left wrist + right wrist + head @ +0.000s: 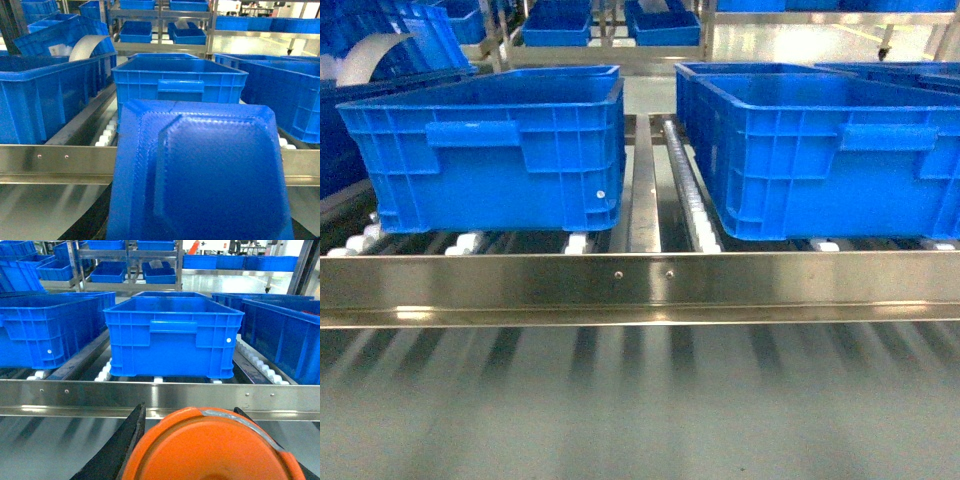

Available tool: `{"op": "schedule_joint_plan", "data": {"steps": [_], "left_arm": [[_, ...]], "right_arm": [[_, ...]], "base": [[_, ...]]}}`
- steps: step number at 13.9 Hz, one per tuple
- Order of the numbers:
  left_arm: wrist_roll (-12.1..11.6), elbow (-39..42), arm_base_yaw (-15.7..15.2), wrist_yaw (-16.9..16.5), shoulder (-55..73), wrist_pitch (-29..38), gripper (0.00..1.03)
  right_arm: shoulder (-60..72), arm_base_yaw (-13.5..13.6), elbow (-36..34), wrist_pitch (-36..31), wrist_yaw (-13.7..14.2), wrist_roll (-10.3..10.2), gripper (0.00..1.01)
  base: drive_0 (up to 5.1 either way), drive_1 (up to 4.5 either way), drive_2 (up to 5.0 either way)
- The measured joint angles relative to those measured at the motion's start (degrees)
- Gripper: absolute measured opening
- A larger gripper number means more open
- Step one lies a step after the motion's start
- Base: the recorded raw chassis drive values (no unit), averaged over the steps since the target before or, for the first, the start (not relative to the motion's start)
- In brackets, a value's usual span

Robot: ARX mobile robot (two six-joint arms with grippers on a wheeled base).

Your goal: Sort blue parts and orange caps into right shelf containers

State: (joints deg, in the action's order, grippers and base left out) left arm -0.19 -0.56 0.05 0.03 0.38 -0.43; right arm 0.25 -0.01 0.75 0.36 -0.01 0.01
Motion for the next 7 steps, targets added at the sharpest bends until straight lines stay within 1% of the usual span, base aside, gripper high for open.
{"op": "schedule_joint_plan", "data": {"steps": [7], "left_arm": [[0.0,0.0,0.0,0.0,0.0,0.0,0.43]], "right_arm": [[0.0,0.0,0.0,0.0,0.0,0.0,0.45]], "base": [[0.0,0.0,0.0]]}}
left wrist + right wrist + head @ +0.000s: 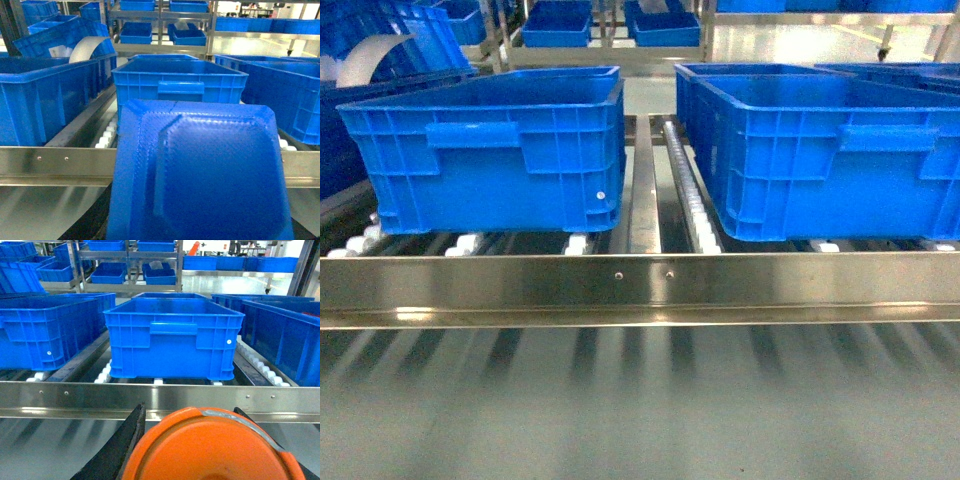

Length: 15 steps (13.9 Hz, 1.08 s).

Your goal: Sort blue parts and orange caps into right shelf containers

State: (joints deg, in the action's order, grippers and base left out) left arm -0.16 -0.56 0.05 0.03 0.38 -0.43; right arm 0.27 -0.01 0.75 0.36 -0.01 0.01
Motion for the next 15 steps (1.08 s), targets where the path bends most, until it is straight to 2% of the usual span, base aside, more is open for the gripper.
{"op": "schedule_joint_plan", "data": {"steps": [9,15], "left_arm": [[0.0,0.0,0.0,0.0,0.0,0.0,0.43],[0.0,0.0,0.0,0.0,0.0,0.0,0.43]], "right_arm": [[0.0,0.0,0.0,0.0,0.0,0.0,0.45],[0.0,0.0,0.0,0.0,0.0,0.0,0.45]], "base": [[0.0,0.0,0.0],[0.0,4.33,-4.3]]}}
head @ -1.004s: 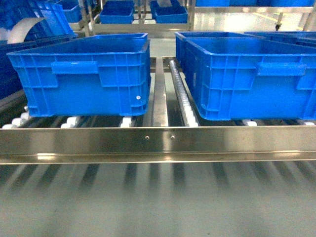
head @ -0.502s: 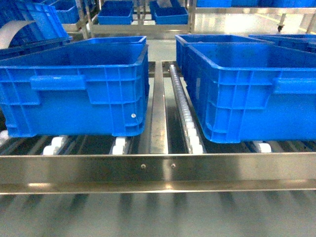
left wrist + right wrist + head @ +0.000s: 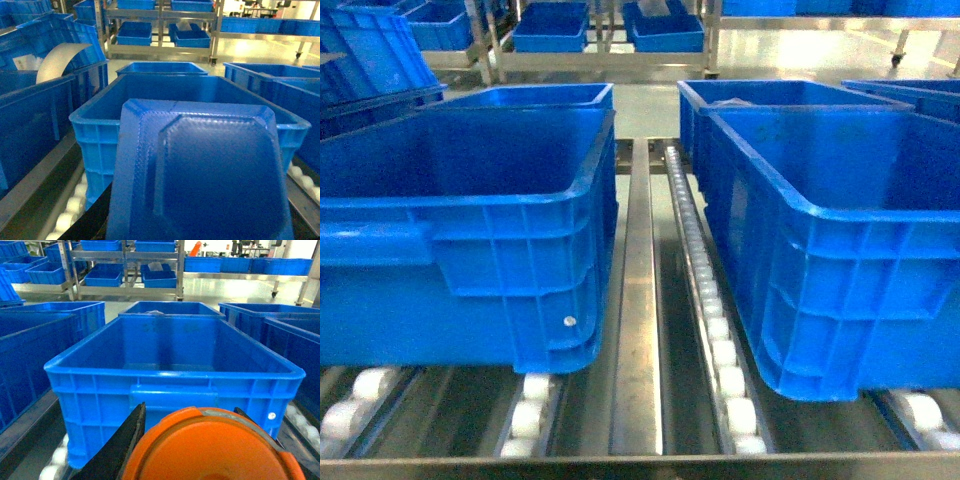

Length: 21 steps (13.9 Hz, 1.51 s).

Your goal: Sort blue parts and orange caps into right shelf containers

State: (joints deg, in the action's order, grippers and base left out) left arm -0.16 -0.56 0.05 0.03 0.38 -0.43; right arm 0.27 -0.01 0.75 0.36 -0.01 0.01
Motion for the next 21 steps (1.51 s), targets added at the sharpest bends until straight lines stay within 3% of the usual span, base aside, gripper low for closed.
{"op": "schedule_joint_plan", "data": {"steps": [21], "left_arm": [[0.0,0.0,0.0,0.0,0.0,0.0,0.43]], "right_arm": [[0.0,0.0,0.0,0.0,0.0,0.0,0.45]], "base": [[0.0,0.2,-0.2]]}}
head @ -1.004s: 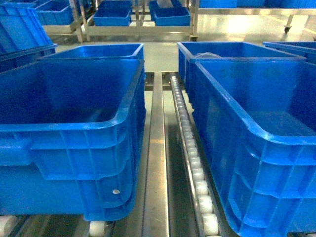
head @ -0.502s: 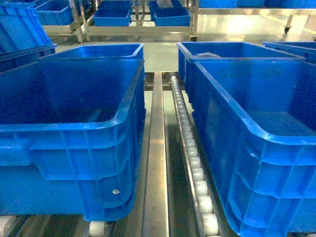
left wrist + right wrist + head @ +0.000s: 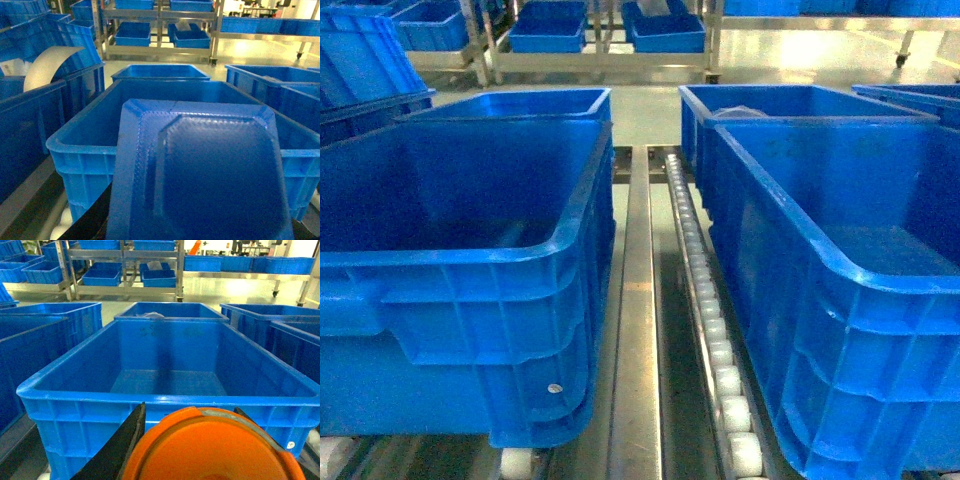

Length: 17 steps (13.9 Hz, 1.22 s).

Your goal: Sort blue parts and orange caps into right shelf containers

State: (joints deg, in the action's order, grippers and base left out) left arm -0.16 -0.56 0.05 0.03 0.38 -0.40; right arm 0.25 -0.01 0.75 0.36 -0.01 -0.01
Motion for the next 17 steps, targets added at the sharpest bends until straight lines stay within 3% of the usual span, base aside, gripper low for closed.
{"op": "schedule_joint_plan", "data": {"steps": [4,5,6,7,8,10,12,14,16,17], "left_arm": [[0.0,0.0,0.0,0.0,0.0,0.0,0.43],[1.3,0.0,0.7,0.5,-0.5,3.0,0.43],[2.3,0.0,3.0,2.4,-0.5,6.1,0.43],[3.0,0.0,6.1,4.5,0.2,5.9,0.43],[3.2,0.0,7.4,5.1,2.4,10.4,0.43],[3.3,-0.9,6.2,4.4,15.4,22.8,0.43],[2.7,-6.3,3.6,1.4,35.9,38.8,0.43],[1.1,-18.6,0.2,1.2,58.9,52.7,0.43],[1.4,-28.3,-0.3,3.0,74.3,50.1,0.43],[2.4,-34.8,1.1,4.2,88.9,46.3,0.43]], "right_arm": [[0.0,0.0,0.0,0.0,0.0,0.0,0.45],[-0.2,1.6,-0.4,-4.9,4.0,2.0,0.45],[-0.2,5.5,-0.6,-15.6,10.1,5.3,0.45],[0.6,8.8,-0.6,-19.6,13.6,8.2,0.45],[2.7,10.1,-0.5,-22.6,14.9,9.4,0.45],[12.7,9.7,0.0,-34.5,12.5,10.4,0.45],[33.9,4.6,2.4,-49.5,6.6,9.9,0.45],[57.5,-0.3,14.0,-60.6,2.2,8.8,0.45],[73.7,-1.5,24.9,-57.8,1.8,8.6,0.45],[89.9,-1.2,33.5,-50.4,3.4,7.4,0.45]], "base": [[0.0,0.0,0.0],[0.0,0.0,0.0],[0.0,0.0,0.0],[0.0,0.0,0.0],[0.0,0.0,0.0],[0.0,0.0,0.0],[0.0,0.0,0.0],[0.0,0.0,0.0],[0.0,0.0,0.0],[0.0,0.0,0.0]]}}
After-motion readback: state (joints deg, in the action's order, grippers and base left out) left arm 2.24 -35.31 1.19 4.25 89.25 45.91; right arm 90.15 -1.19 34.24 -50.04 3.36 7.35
